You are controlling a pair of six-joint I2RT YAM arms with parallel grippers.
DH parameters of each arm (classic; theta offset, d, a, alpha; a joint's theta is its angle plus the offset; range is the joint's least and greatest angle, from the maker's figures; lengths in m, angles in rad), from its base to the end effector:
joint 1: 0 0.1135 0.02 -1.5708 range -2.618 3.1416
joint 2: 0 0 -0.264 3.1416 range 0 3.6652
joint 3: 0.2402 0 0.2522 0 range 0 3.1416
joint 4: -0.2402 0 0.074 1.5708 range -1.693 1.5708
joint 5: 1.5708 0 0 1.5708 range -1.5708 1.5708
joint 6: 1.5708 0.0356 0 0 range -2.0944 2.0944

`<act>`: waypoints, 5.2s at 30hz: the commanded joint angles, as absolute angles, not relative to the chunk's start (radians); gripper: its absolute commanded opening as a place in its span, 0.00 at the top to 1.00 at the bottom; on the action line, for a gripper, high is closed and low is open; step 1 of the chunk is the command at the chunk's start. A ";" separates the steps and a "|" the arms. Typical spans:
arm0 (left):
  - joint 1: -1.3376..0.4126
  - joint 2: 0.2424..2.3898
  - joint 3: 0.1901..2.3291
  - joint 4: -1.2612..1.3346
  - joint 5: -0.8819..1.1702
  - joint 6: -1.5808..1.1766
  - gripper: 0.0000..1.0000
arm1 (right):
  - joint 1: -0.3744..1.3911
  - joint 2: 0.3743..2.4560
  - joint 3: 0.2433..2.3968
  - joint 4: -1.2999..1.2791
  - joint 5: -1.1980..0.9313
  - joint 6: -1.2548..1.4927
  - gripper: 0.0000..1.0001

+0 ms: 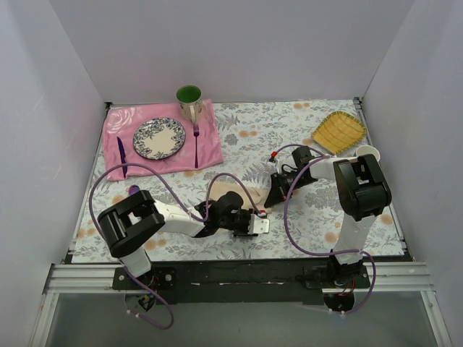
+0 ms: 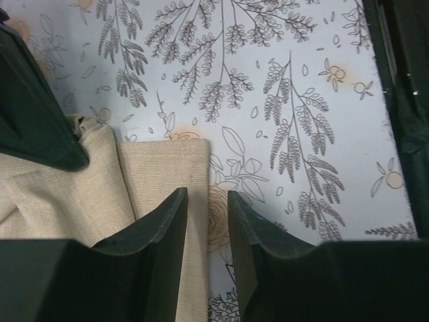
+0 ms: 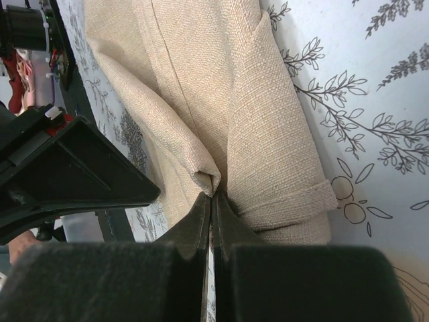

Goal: Fold the napkin into a case and place the utensils inside
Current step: Pick up the 2/3-rectangle-folded napkin from the center of the board.

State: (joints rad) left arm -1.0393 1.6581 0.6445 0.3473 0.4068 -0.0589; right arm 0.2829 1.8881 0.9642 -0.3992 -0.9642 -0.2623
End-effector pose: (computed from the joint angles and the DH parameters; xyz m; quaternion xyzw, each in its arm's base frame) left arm 0.1436 -0.2721 0.1344 0.4926 0.7356 -0.3784 0.2702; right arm 0.3001 0.1177 0.1136 -0.2919 0.8314 0.4612 0.1047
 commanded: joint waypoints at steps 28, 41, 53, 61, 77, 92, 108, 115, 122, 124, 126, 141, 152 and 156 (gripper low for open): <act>-0.937 1.628 0.821 0.213 0.569 -0.249 0.88 | 0.288 1.911 1.009 -0.431 -0.957 -0.308 0.99; -0.966 1.759 0.865 0.138 0.503 -0.230 0.64 | 0.288 1.913 1.006 -0.433 -0.957 -0.310 0.99; -0.968 1.801 0.870 0.097 0.477 -0.164 0.93 | 0.287 1.914 1.009 -0.436 -0.954 -0.318 0.99; -0.894 1.733 0.954 0.060 0.633 -0.339 1.00 | 0.288 1.910 1.002 -0.430 -0.943 -0.330 0.99; -0.723 1.891 1.078 0.017 0.782 -0.534 1.00 | 0.288 1.905 1.003 -0.433 -0.948 -0.327 0.79; -0.624 2.031 1.150 0.015 0.907 -0.661 1.00 | 0.291 1.901 1.008 -0.445 -0.965 -0.334 0.55; -0.607 2.054 1.195 0.020 0.922 -0.813 1.00 | 0.327 1.890 0.997 -0.390 -0.861 -0.310 0.71; -0.607 2.079 1.224 0.014 0.904 -0.906 1.00 | 0.328 1.898 0.994 -0.382 -0.858 -0.296 0.89; -0.574 1.913 1.112 0.181 0.976 -0.948 0.57 | 0.328 1.913 1.003 -0.388 -0.853 -0.285 0.99; -0.562 1.823 1.065 0.186 0.956 -0.910 0.49 | 0.328 1.916 1.006 -0.385 -0.854 -0.282 0.99; -0.558 1.778 1.030 0.163 0.922 -0.838 0.45 | 0.327 1.919 1.009 -0.387 -0.856 -0.281 0.99; -0.591 1.842 1.015 0.126 0.839 -0.426 0.32 | 0.325 1.914 1.002 -0.365 -0.881 -0.270 0.99; -0.644 1.922 1.061 0.095 0.841 -0.411 0.41 | 0.325 1.916 1.003 -0.374 -0.885 -0.279 0.99; -0.644 1.931 1.077 0.112 0.836 -0.434 0.55 | 0.327 1.911 1.002 -0.379 -0.885 -0.287 0.99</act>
